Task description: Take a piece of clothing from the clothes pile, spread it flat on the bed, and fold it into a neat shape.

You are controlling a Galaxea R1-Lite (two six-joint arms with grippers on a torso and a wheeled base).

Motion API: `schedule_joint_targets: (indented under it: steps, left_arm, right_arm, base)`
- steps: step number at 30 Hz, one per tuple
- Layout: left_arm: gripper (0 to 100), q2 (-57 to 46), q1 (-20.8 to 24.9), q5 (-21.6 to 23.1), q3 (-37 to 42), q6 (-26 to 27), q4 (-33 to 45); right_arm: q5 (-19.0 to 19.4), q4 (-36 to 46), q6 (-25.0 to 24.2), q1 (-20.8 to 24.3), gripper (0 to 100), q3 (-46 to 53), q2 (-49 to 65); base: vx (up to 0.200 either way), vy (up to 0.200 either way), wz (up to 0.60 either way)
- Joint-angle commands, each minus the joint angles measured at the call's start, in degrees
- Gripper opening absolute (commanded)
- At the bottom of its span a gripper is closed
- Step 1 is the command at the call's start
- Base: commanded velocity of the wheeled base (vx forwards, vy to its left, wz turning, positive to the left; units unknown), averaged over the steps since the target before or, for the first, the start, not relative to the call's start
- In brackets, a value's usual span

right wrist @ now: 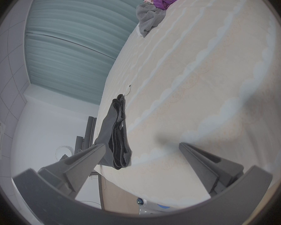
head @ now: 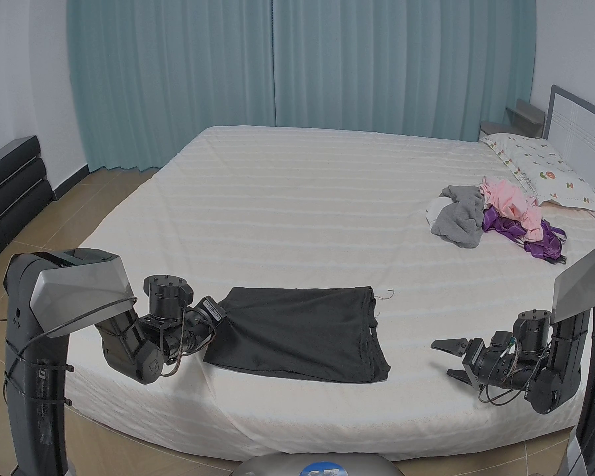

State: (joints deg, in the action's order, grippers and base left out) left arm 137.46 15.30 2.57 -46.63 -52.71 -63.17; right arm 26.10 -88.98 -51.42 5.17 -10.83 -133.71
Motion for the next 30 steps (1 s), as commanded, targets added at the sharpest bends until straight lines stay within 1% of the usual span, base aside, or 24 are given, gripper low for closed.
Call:
schedule_joint_targets:
  steps: [1, 2, 3, 18, 21, 26, 27, 29, 30]
  left_arm:
    - [0, 0.09, 0.08, -0.02, 0.49, -0.02, -0.02]
    - [0, 0.09, 0.17, -0.02, 0.49, -0.02, 0.07]
    - [100, 0.18, 0.26, -0.11, 0.49, -0.02, 0.07]
    - [100, -1.14, -0.09, -0.2, 3.12, -0.2, 0.07]
    - [100, -2.11, -0.36, -0.29, 4.18, -2.13, 0.07]
    - [100, -3.87, -1.15, -0.29, 5.06, -3.54, 0.07]
    - [100, -5.8, -1.59, -0.29, 6.2, -5.3, 0.07]
    - [100, -7.73, -2.2, -0.37, 6.99, -7.49, -0.02]
    - [100, -8.44, -2.82, -0.37, 7.17, -8.37, 0.07]
  right_arm:
    - [0.0, -0.49, 0.0, 0.02, 100, 0.1, -0.06]
    - [0.0, -0.49, 0.0, 0.1, 100, 0.01, -0.06]
    - [0.0, -0.49, 0.0, 0.1, 100, 0.1, -0.06]
    - [0.0, -0.49, 0.0, 0.1, 100, 0.1, 0.02]
    - [0.09, -0.49, -0.26, 0.02, 100, -0.25, 0.02]
    - [0.0, -0.49, -0.26, -0.07, 100, -0.34, 0.02]
    - [-0.08, -0.49, -0.35, -0.33, 100, -0.34, 0.38]
    - [-1.23, -0.49, -0.35, -0.6, 100, -0.34, 1.61]
    - [-2.81, -0.49, -0.44, -0.69, 100, -0.34, 3.28]
  base:
    - [0.0, 0.0, 0.0]
    - [0.0, 0.0, 0.0]
    - [0.0, 0.0, 0.0]
    - [0.0, 0.0, 0.0]
    - [0.0, 0.0, 0.0]
    - [0.0, 0.0, 0.0]
    - [0.0, 0.0, 0.0]
    - [0.0, 0.0, 0.0]
    - [0.0, 0.0, 0.0]
